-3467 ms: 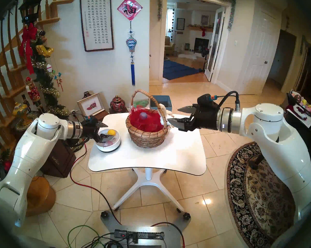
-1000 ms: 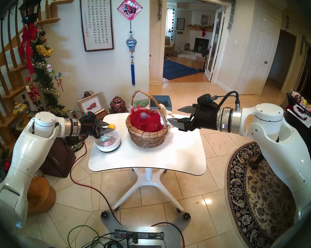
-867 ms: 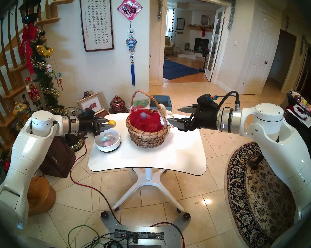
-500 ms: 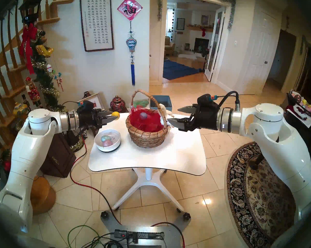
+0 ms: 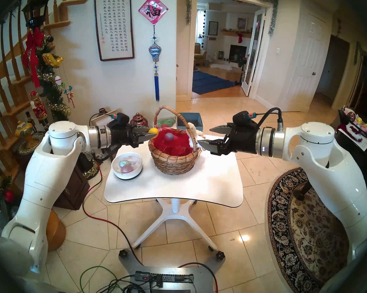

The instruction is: Put easter egg into basket

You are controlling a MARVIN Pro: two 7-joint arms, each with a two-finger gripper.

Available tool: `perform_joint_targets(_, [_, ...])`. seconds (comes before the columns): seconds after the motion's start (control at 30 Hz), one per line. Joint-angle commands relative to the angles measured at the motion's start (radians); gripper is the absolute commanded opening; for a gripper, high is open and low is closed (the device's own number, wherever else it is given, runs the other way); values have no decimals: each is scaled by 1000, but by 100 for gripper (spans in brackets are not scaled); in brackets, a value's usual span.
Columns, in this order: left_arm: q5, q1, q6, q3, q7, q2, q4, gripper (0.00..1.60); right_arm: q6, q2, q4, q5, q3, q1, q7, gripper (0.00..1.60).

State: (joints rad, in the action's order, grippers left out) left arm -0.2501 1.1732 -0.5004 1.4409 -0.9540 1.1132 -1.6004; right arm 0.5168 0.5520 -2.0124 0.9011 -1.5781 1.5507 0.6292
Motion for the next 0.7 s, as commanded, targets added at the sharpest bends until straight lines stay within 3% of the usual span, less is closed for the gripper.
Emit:
perform_joint_targets(0.0, [10,-109,-13,-44,20,60,14,68,-3,-1,0,-2,-6,-5,-3,160])
perform_joint_targets(0.37, [20,-144,-23,-97,22,98,66,70,-4,-2,0,-1,-6,-5,-3,160])
perform_joint_targets(0.67, [19,-145,-41,-123,4,87,101,71,-5,-3,0,-1,-6,-5,-4,160])
